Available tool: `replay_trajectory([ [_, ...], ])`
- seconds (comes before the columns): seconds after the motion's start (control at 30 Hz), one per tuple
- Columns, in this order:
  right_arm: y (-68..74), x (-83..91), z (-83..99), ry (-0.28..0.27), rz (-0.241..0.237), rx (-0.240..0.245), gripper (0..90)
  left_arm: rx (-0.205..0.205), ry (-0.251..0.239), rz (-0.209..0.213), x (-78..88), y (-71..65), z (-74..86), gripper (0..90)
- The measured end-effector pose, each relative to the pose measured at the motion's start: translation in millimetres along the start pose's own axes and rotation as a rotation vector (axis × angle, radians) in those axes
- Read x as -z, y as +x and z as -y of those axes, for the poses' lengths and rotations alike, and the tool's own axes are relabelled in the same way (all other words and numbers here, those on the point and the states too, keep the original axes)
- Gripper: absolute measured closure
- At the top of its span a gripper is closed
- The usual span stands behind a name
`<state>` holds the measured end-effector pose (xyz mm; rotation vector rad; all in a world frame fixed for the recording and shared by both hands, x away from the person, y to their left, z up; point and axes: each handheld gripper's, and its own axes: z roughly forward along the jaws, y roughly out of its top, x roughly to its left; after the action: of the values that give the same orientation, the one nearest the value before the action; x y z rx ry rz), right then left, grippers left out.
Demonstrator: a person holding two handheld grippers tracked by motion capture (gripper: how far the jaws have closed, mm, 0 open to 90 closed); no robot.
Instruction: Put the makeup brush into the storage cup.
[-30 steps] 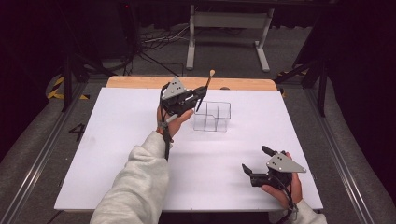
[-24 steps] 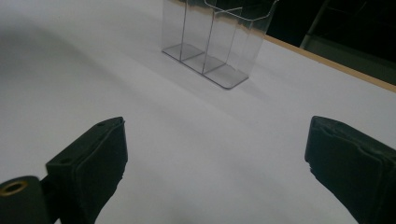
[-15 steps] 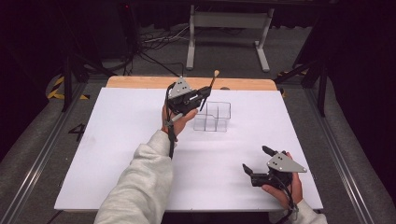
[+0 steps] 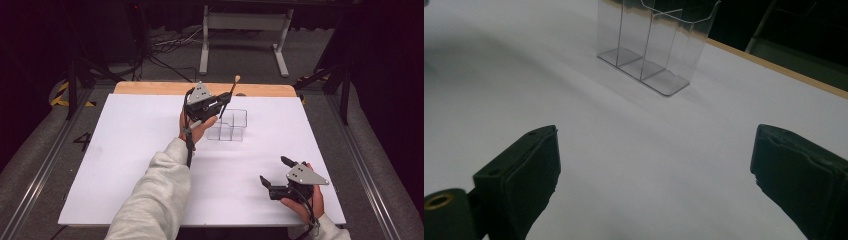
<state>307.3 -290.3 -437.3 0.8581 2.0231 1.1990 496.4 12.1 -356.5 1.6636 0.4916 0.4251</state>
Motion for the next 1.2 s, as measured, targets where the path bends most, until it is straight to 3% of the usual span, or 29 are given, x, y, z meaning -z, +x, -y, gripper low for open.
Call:
replay_trajectory([
  [0.4, -0.3, 0.0, 0.0, -0.002, -0.001, -0.002, 6.5, 0.019, -0.007, 0.013, -12.7, 2.0, 5.7, 82.7],
  [0.63, -0.5, 0.2, 0.2, -0.004, -0.002, -0.006, 6.6, -0.001, 0.014, 0.009, -21.0, 1.5, 6.5, 82.6],
  [0.9, -0.6, 0.2, 0.3, -0.002, -0.003, -0.003, 6.5, 0.014, 0.014, -0.003, -25.8, 8.0, 14.2, 82.6],
  [0.97, -0.7, 0.4, 0.3, -0.004, -0.004, -0.005, 6.5, 0.023, 0.009, 0.013, -26.5, 9.8, 16.0, 82.7],
  [1.2, -1.4, 0.1, 0.8, -0.002, -0.008, -0.003, 6.6, 0.024, 0.021, 0.011, -31.6, 10.4, 21.4, 82.6],
])
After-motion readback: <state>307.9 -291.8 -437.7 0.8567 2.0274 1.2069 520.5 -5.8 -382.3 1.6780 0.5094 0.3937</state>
